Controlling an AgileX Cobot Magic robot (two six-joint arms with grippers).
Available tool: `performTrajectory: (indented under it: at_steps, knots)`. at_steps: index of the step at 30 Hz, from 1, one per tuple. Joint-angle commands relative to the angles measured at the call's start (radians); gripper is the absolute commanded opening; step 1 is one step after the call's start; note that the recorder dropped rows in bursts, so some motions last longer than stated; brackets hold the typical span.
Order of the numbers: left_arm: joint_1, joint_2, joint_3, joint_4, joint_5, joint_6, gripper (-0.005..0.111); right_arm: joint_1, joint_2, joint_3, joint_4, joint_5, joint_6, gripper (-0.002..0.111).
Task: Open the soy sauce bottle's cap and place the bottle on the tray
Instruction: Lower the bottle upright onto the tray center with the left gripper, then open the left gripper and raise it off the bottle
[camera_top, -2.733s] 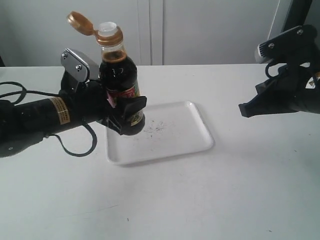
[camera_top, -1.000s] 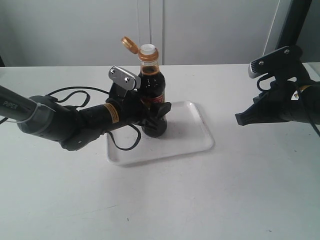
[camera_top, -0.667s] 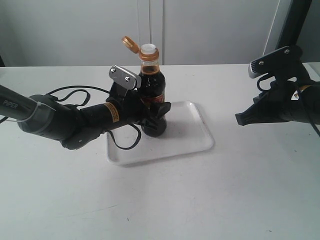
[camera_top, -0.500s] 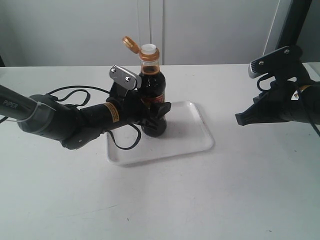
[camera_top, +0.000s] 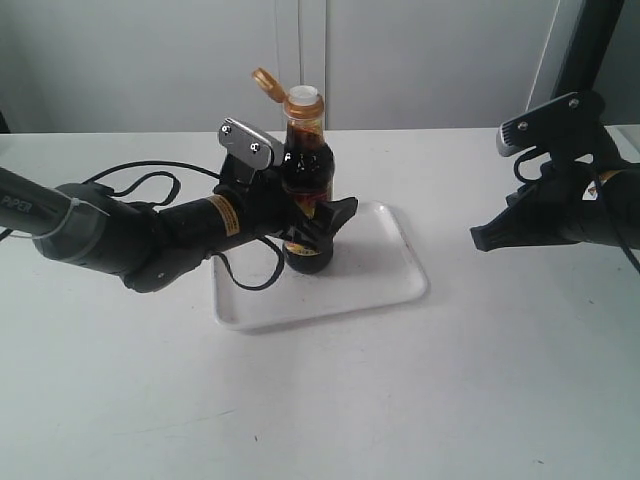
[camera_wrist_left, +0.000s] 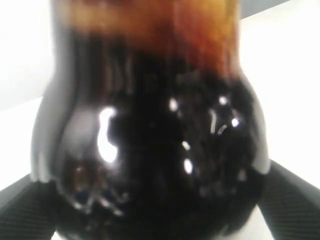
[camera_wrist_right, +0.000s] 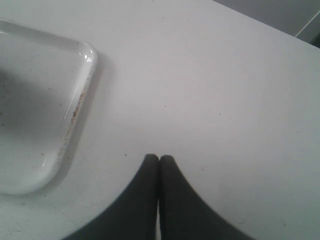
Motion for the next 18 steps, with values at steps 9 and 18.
performTrajectory:
  at_steps: [9,18]
  knots:
    - [-0.002,-0.127,0.002,0.093,0.106,-0.08,0.1,-0.006,0.0,0.004,-0.001,-0.008,0.003,0.0]
    - [-0.002,-0.199,0.002,0.16,0.179,-0.138,0.1,-0.006,0.0,0.004,-0.001,-0.008,0.003,0.0]
